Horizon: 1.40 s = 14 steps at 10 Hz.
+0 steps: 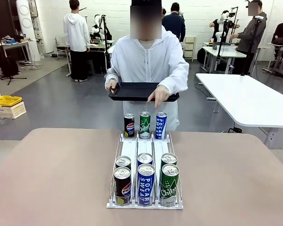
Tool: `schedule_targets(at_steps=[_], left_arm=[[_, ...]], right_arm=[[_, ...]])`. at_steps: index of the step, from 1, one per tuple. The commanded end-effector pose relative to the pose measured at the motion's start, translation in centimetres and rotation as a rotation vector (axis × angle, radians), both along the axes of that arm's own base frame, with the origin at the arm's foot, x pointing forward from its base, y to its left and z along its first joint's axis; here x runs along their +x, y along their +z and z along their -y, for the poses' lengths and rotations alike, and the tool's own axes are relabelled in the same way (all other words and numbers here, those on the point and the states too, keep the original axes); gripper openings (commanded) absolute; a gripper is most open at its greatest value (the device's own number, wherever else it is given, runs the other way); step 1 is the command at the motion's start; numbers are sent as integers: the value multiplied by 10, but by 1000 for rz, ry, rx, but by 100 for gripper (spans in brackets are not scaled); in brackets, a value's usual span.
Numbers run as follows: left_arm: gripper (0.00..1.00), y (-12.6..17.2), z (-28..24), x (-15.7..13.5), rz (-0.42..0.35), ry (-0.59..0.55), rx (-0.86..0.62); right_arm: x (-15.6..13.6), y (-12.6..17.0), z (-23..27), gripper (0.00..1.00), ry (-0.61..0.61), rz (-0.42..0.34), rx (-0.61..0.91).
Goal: Retrieve and hand over the desired beverage to the person.
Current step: Pick up a can of the same type that the person held from the Automatic Can Dispenser.
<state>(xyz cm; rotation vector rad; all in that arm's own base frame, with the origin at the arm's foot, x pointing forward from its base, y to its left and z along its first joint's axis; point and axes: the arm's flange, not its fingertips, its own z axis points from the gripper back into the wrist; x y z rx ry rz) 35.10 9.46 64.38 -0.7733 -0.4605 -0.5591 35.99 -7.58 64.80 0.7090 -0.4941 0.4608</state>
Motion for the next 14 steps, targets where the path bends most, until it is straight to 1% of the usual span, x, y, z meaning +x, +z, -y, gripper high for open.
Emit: schedule_targets(at_steps=[1, 3, 14], left_arm=[[100, 2, -2, 1, 16, -18, -13], [100, 2, -2, 1, 16, -18, -13], [100, 2, -2, 1, 16, -18, -13]], right_arm=[[0, -6, -30, 100, 44, -15, -81], [2, -1, -23, 100, 38, -5, -37], [2, -1, -23, 100, 38, -5, -37]])
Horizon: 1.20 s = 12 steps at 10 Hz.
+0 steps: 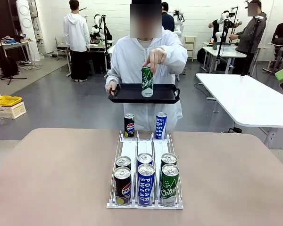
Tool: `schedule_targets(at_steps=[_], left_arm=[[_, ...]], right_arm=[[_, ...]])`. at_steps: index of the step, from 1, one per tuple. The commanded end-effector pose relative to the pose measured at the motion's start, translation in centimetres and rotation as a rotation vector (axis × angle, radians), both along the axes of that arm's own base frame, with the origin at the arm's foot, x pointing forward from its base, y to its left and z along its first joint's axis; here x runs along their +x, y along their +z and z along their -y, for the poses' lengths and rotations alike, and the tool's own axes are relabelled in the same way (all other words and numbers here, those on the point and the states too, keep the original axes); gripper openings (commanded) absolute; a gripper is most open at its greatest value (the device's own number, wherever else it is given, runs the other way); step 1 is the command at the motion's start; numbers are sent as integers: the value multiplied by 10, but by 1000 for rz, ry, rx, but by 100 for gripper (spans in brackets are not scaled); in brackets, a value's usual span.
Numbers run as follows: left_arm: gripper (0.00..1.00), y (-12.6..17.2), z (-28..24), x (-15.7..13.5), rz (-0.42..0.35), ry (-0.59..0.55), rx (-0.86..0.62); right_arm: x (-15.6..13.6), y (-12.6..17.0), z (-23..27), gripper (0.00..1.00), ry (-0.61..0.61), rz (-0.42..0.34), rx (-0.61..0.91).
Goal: Retrieve and hand over the desired beverage to the person.
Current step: Pick up a can of the same type that the person held from the Automatic Can Dispenser.
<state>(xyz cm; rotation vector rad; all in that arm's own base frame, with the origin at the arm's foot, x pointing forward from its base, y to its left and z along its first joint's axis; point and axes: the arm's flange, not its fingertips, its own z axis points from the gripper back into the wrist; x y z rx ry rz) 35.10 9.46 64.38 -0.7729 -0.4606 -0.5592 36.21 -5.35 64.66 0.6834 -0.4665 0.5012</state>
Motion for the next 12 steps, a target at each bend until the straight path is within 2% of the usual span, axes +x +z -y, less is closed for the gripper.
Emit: schedule_targets(at_steps=[1, 12], left_arm=[[100, 2, -2, 1, 16, -18, -13], [100, 2, -2, 1, 16, -18, -13]], right_arm=[[0, 0, 0, 100, 1, 0, 2], [0, 0, 0, 100, 1, 0, 2]])
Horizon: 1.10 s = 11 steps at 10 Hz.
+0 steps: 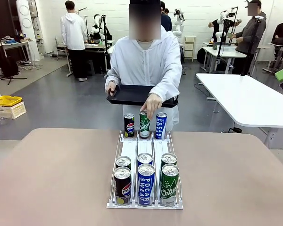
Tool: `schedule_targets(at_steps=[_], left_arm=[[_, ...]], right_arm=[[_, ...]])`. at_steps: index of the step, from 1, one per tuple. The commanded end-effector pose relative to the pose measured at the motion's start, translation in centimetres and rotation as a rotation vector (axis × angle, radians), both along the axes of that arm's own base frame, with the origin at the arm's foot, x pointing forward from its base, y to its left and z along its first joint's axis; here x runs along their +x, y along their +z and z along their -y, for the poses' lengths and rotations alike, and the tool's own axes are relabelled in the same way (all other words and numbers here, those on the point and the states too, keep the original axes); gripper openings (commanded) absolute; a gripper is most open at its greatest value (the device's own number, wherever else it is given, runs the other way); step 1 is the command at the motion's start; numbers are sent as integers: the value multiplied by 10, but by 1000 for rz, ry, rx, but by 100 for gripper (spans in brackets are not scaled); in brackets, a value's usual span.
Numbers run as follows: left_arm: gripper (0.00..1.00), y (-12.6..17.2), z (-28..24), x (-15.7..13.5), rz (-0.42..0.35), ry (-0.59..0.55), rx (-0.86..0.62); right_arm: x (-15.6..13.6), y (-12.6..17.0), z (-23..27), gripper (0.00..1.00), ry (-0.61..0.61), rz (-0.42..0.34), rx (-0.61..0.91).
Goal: Retrieve and hand over the desired beverage to the person.
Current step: Pick up a can of the same type that the person held from the Automatic Can Dispenser.
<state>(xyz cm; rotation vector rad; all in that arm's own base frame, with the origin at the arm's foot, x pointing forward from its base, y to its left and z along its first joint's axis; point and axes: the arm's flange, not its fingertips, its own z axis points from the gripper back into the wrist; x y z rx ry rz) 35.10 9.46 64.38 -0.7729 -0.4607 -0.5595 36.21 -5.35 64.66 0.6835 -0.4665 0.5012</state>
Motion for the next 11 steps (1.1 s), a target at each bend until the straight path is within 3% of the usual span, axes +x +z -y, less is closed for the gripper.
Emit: schedule_targets(at_steps=[1, 7, 9, 10, 11], left_arm=[[100, 2, -2, 1, 15, -18, -13], [100, 2, -2, 1, 15, -18, -13], [100, 2, -2, 1, 15, -18, -13], [100, 2, -2, 1, 15, -18, -13], [100, 2, -2, 1, 15, -18, -13]], right_arm=[[0, 0, 0, 100, 1, 0, 2], [2, 1, -6, 100, -11, -4, -17], [0, -1, -45, 100, -47, -89, -86], [-2, -4, -79, 100, -116, -166, -124], [0, -12, -129, 100, -390, -180, -80]])
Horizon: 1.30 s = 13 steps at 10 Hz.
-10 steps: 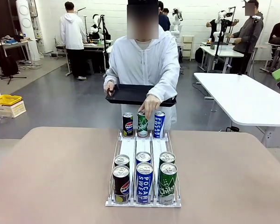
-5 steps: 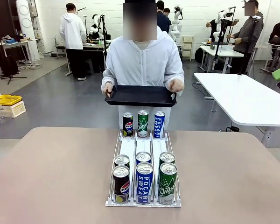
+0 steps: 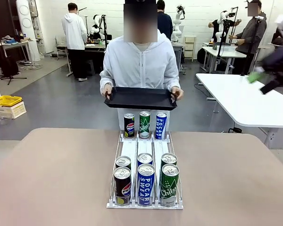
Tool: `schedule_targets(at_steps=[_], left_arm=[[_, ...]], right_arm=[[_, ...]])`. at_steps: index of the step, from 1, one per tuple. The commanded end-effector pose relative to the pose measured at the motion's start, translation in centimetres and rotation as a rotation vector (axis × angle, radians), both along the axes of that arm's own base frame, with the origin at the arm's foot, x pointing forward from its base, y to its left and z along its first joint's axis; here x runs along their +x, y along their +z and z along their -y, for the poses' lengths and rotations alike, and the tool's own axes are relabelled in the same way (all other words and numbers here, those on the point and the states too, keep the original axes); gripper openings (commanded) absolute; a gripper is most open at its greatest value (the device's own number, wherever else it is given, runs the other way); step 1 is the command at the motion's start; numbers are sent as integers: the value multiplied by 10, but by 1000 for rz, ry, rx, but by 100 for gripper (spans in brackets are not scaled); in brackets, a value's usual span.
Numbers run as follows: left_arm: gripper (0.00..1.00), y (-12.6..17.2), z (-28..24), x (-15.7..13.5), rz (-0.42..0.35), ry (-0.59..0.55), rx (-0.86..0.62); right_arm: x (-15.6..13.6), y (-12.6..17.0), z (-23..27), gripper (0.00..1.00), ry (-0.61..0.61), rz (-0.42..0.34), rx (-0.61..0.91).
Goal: Retrieve and hand over the desired beverage to the person.
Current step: Pick up a can of the same type that the person held from the Automatic Can Dispenser.
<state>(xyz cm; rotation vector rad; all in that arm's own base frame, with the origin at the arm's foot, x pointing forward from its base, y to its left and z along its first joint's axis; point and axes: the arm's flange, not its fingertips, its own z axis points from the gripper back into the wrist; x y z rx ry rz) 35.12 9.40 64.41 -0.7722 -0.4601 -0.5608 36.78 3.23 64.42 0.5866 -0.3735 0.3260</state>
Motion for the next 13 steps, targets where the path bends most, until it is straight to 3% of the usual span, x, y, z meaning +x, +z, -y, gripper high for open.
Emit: schedule_targets(at_steps=[1, 2, 5, 6, 7, 12, 13], left_arm=[[100, 2, -3, 1, 15, -17, -14], [100, 2, -3, 1, 15, -17, -14], [100, 2, -3, 1, 15, -17, -14], [100, 2, -3, 1, 15, -17, -14], [100, 2, -3, 1, 15, -17, -14], [100, 2, -3, 1, 15, -17, -14], [100, 2, -3, 1, 15, -17, -14]], right_arm=[[-11, -24, -80, 100, -244, -119, -59], [-11, -35, -110, 100, -265, -170, -87], [-15, -64, -172, 100, -293, -185, -261], [-15, -63, -173, 100, -228, -156, -277], [-23, -65, -172, 100, -288, -179, -209], [-21, -65, -169, 100, -267, -180, -220], [-28, -93, -193, 100, -288, -205, -344]])
